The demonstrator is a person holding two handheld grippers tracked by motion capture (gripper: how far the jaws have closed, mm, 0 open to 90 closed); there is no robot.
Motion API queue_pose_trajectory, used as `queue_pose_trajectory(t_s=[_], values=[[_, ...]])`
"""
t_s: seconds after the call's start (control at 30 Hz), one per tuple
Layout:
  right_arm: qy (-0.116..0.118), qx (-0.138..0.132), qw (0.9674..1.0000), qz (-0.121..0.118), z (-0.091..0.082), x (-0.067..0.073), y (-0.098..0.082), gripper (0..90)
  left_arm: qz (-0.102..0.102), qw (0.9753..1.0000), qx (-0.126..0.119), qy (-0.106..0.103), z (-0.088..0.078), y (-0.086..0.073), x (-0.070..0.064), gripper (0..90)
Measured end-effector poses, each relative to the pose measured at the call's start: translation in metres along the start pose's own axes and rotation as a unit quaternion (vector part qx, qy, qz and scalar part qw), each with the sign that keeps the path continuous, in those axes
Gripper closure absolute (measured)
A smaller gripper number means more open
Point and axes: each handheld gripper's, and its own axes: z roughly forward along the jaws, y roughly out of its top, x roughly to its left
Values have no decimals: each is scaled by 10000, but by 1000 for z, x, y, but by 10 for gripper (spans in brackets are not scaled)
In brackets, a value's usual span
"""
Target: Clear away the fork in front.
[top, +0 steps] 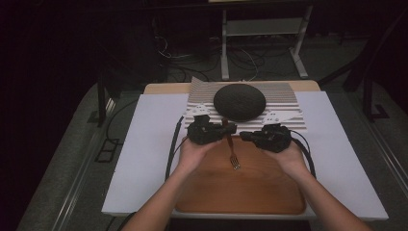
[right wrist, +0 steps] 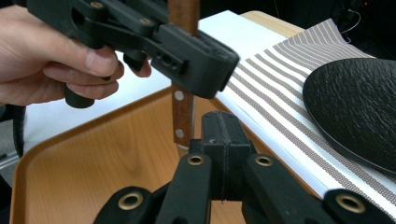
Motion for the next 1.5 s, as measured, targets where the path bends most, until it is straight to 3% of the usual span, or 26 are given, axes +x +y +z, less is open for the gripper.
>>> queue_pose_trajectory(t_s=[0.17,0.3,0.6,0.8,1.07,1.27,1.5], values=[[-34,-6,10000,76,-2,-3,-1,889,-59,9999,-99,-86,-4,2,0,801],[-46,-48,9999,124,-6,-5,-2,880,51,9996,-265,-119,-13,9,-4,802],[-54,-29,9998,210,-11,-13,-14,577,362,9991,-180,-102,-34,20,-1,802],[-133,24,9994,322,-18,-22,-30,403,497,9985,120,-209,-50,28,2,802],[-795,-45,9956,490,-34,-36,-61,232,502,9970,505,-315,-74,31,8,802],[-1013,-70,9935,522,-53,-42,-81,159,388,9961,726,-317,-91,24,13,802],[-1267,-1,9903,565,-70,-43,-100,136,242,9952,843,-437,-107,15,15,801]])
